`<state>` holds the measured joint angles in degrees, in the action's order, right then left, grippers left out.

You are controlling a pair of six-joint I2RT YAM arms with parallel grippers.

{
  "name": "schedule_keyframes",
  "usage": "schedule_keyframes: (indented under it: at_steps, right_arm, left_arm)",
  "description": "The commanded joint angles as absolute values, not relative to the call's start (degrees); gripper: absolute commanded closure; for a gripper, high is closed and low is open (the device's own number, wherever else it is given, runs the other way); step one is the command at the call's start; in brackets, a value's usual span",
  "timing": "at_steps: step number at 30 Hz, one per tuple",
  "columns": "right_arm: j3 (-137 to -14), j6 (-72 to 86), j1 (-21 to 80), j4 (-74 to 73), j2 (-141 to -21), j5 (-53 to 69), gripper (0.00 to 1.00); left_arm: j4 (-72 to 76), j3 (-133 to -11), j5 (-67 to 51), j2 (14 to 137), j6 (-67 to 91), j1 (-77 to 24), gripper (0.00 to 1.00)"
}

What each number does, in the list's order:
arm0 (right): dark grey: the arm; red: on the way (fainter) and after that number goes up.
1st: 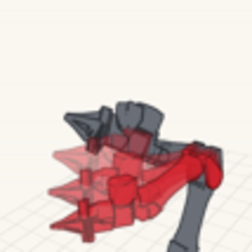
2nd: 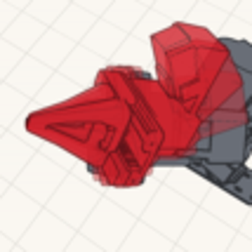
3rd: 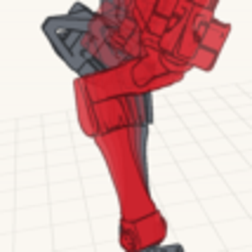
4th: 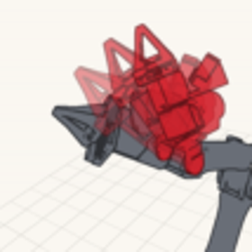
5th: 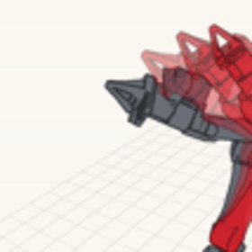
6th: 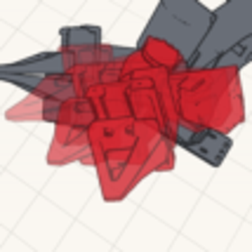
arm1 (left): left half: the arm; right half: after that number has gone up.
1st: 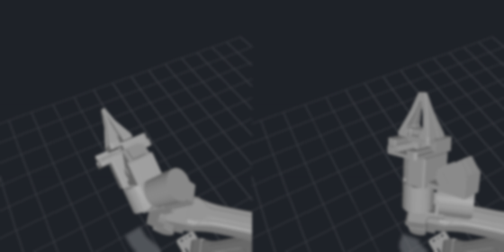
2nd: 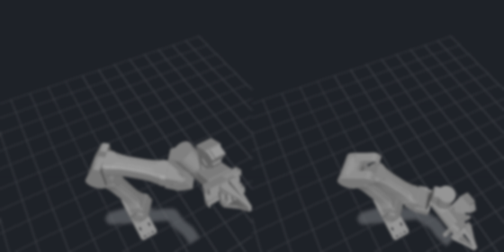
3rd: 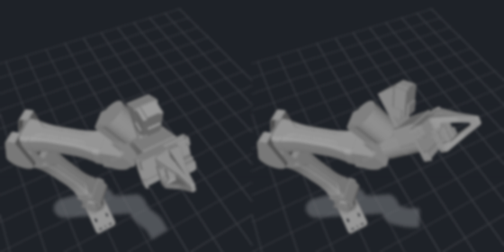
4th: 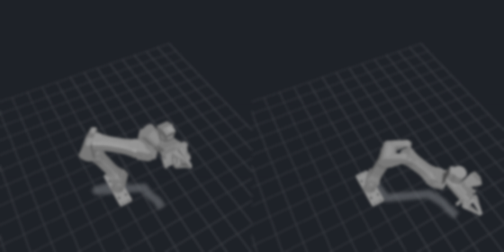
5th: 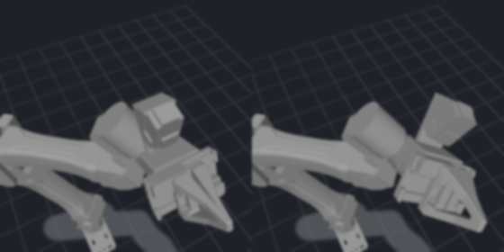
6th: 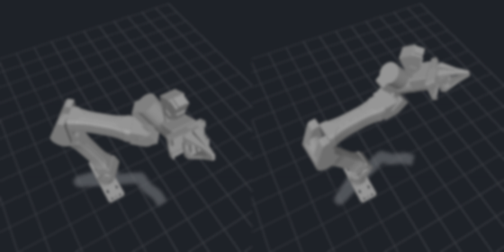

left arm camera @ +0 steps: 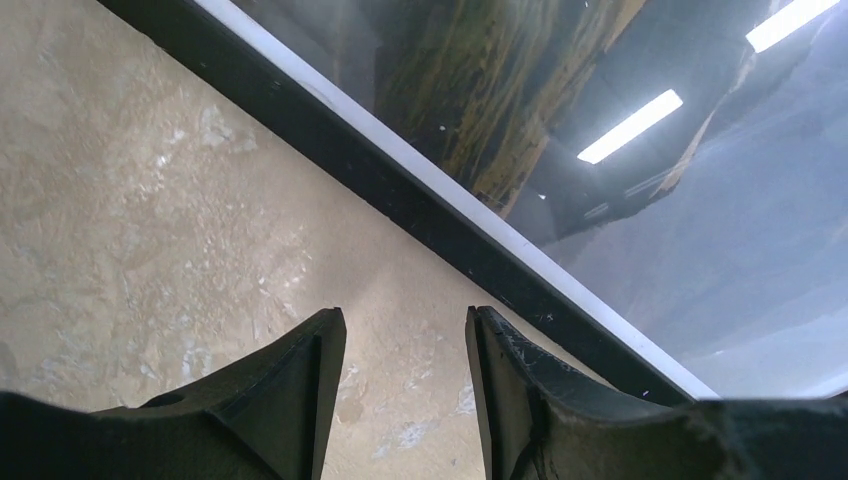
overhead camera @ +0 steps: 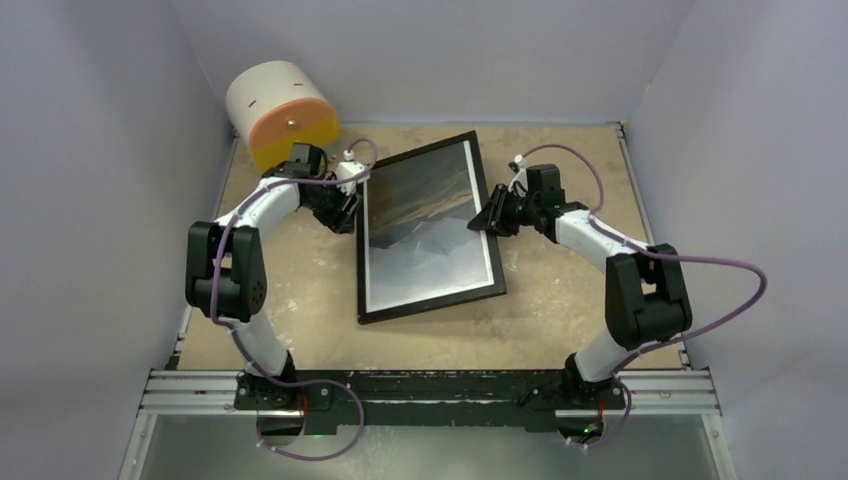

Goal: Put the photo into the frame
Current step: Turn over the photo frame at the center of the board.

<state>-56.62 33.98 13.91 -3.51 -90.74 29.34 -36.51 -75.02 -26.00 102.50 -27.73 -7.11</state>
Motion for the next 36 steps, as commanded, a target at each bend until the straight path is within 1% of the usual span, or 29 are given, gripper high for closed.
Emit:
schedule_keyframes:
  at_steps: [1, 5, 8, 14, 19, 26, 36]
  right_arm:
    - [-54.0, 31.0, 14.5, -4.8, -94.7, 27.6, 0.88]
    - [-51.6, 30.3, 14.5, -4.7, -96.1, 26.4, 0.85]
    - [-49.2, 30.1, 14.5, -4.1, -95.4, 25.8, 0.85]
    - [-45.4, 29.5, 14.4, -3.7, -94.0, 25.2, 0.81]
    - [-44.1, 28.9, 14.5, -4.3, -94.0, 24.4, 0.65]
    - [-43.9, 28.5, 14.5, -5.6, -95.3, 24.3, 0.54]
    - [-47.1, 28.3, 14.5, -11.7, -93.9, 15.5, 0.21]
  left_arm:
    - [-32.2, -70.9, -24.2, 100.3, -29.9, -6.6, 0.49]
    - [-29.8, -68.4, -21.7, 100.4, -30.3, -6.5, 0.49]
    - [-28.1, -66.7, -20.3, 100.2, -30.6, -6.5, 0.50]
    - [-25.5, -64.5, -19.9, 101.7, -30.5, -6.5, 0.50]
    - [-23.8, -62.8, -24.2, 103.4, -30.3, -7.0, 0.50]
    - [-22.4, -59.6, -24.9, 104.0, -31.1, -10.7, 0.51]
    - [-23.7, -56.6, -27.6, 102.0, -31.0, -11.9, 0.52]
